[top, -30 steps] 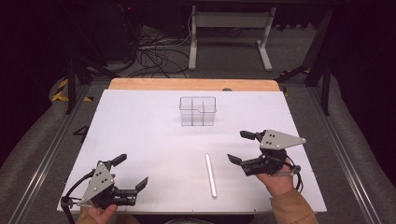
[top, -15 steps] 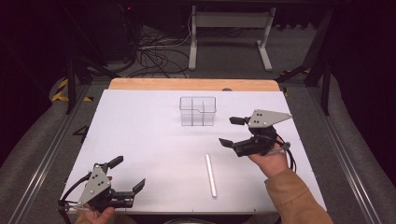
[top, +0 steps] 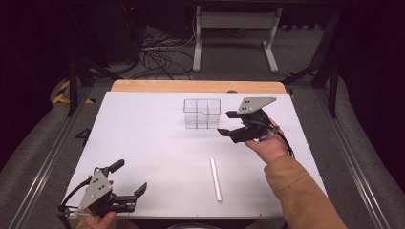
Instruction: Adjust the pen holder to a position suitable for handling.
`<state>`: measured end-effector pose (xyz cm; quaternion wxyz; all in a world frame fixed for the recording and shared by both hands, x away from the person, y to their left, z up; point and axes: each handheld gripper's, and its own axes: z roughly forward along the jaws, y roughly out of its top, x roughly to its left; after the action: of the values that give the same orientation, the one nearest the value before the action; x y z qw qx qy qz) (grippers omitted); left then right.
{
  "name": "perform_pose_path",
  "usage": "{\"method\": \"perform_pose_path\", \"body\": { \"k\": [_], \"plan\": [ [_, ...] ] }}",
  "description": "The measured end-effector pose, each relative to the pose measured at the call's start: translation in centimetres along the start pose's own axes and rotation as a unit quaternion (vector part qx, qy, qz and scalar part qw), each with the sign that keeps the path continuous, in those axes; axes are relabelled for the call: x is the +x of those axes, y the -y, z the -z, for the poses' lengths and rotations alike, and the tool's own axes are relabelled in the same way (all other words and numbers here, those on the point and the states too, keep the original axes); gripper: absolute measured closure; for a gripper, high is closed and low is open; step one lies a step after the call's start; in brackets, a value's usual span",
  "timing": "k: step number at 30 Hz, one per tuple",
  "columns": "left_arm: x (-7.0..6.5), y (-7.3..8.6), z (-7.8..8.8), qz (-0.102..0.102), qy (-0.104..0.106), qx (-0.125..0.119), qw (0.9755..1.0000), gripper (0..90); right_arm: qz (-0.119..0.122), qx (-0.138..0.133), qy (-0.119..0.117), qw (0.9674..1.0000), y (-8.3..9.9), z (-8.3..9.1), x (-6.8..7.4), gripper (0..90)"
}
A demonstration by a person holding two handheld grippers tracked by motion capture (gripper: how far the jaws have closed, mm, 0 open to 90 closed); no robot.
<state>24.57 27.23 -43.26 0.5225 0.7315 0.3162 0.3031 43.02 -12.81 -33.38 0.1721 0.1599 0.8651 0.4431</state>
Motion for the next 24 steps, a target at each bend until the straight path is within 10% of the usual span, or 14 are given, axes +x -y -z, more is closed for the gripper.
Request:
{"method": "perform_pose_path", "body": {
  "k": [16,24],
  "plan": [
    [0.1,0.1,-0.2,0.004,0.001,0.000,1.0000,3.4,0.049,0.041,0.015,0.9978,-1.4,-3.0,-2.2,37.4],
    [0.3,0.1,-0.2,0.000,-0.001,0.002,1.0000,3.6,0.036,0.042,0.007,0.9984,-1.6,-3.7,-3.0,39.1]
  ]
}}
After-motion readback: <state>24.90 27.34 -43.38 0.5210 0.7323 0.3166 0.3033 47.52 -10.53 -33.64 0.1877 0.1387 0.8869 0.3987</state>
